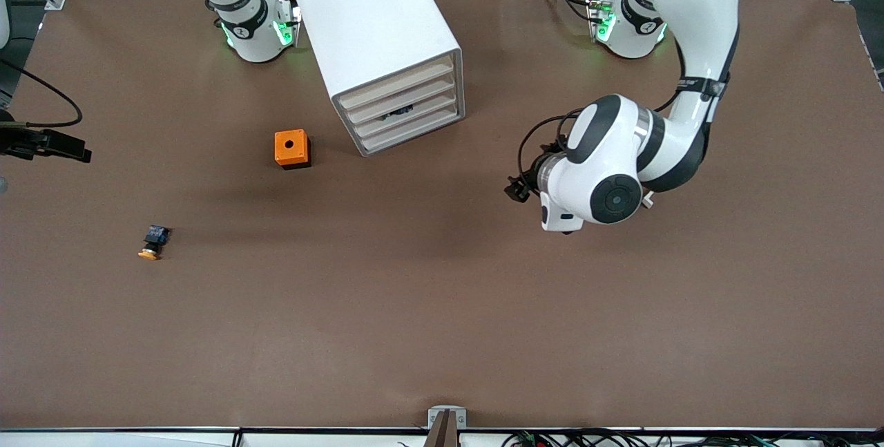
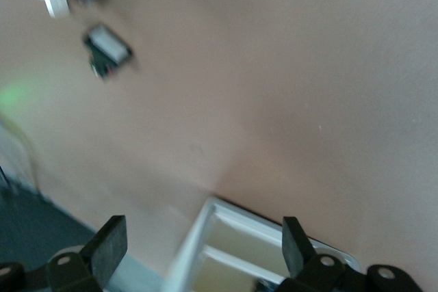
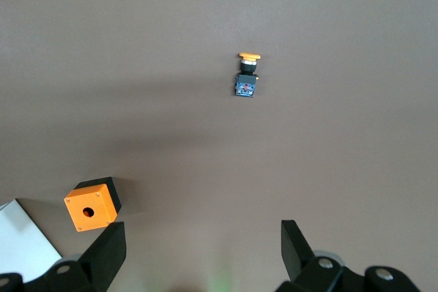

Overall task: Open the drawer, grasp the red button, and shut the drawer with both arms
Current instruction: 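Reach the left gripper to the white cabinet's drawer front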

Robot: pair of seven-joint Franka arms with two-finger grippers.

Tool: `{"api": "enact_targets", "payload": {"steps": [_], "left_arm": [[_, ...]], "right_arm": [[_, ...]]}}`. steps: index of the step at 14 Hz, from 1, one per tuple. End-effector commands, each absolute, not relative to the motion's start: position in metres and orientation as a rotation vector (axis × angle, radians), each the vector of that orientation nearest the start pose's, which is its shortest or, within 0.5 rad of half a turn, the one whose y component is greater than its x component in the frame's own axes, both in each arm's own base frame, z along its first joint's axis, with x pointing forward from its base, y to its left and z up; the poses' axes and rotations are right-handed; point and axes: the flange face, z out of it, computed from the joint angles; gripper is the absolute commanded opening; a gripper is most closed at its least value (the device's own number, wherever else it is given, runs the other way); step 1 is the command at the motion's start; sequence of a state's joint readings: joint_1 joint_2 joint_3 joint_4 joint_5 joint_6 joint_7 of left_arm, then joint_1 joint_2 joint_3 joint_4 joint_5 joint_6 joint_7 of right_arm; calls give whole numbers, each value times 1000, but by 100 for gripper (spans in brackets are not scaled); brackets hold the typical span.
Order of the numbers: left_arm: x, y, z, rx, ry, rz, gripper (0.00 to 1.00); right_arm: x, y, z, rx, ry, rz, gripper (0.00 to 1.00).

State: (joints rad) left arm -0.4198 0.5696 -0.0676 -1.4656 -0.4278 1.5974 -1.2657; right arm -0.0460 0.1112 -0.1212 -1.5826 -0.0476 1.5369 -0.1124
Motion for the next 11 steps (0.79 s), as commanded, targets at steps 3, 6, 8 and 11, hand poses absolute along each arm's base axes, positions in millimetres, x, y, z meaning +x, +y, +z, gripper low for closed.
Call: {"api": "enact_targets", "payload": {"steps": [3, 6, 8, 11], "left_arm": [[555, -380, 309, -2332, -1598, 1173, 100], [546, -398, 287, -2058, -1736, 1327, 100], [536, -404, 277, -1880, -1731, 1440, 100], [535, -412, 260, -1665, -1780, 1513, 100]], "right_arm": [[573, -102, 558, -3194, 89, 251, 100], [573, -101, 557, -3193, 87, 256, 100], [572, -98, 556, -3192, 82, 267, 100], [572, -96, 556, -3188, 92, 273, 100]]}}
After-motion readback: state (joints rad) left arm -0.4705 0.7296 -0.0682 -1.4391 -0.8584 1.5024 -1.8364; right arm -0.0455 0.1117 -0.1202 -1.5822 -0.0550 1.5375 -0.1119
